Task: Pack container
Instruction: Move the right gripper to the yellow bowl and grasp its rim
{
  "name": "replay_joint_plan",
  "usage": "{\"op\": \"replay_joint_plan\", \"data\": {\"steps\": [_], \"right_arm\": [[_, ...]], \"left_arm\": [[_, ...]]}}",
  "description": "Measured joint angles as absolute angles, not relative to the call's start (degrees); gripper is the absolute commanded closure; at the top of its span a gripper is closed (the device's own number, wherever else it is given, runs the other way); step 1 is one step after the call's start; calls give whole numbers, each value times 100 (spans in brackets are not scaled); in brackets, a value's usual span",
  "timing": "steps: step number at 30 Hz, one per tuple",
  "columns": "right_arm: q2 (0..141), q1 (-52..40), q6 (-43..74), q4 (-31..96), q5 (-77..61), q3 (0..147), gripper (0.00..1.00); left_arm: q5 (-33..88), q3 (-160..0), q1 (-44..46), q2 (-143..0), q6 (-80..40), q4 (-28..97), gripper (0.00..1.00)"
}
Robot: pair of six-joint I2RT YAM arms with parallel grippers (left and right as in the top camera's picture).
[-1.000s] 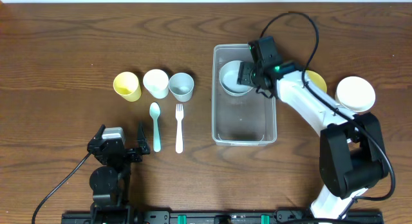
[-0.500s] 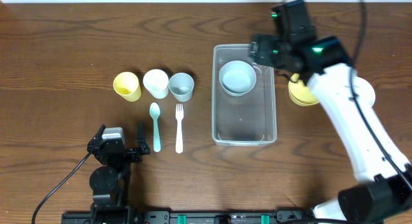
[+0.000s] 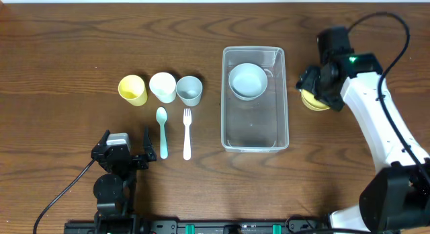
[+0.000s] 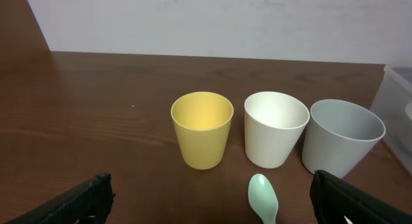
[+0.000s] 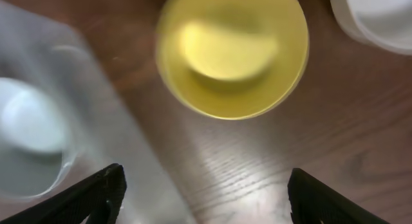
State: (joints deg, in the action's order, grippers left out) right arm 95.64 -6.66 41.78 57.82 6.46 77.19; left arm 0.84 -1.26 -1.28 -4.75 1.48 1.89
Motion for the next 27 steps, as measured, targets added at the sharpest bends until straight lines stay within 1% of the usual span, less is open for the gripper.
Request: {"op": "replay_joint_plan", "data": {"steps": [7, 19, 25, 27], "right_arm": [[9618, -390, 4600, 5098, 650, 6759, 20], [9618, 89, 5096, 4803, 987, 6689, 26], [9618, 113, 5251, 4080, 1013, 6316, 32], [9618, 113, 5280, 3815, 1009, 6099, 36]], "left_arm": [[86, -126, -128, -475, 148, 189, 2], [84, -126, -128, -475, 148, 189, 2], [86, -126, -128, -475, 148, 189, 2], [86, -126, -128, -475, 148, 189, 2]]}}
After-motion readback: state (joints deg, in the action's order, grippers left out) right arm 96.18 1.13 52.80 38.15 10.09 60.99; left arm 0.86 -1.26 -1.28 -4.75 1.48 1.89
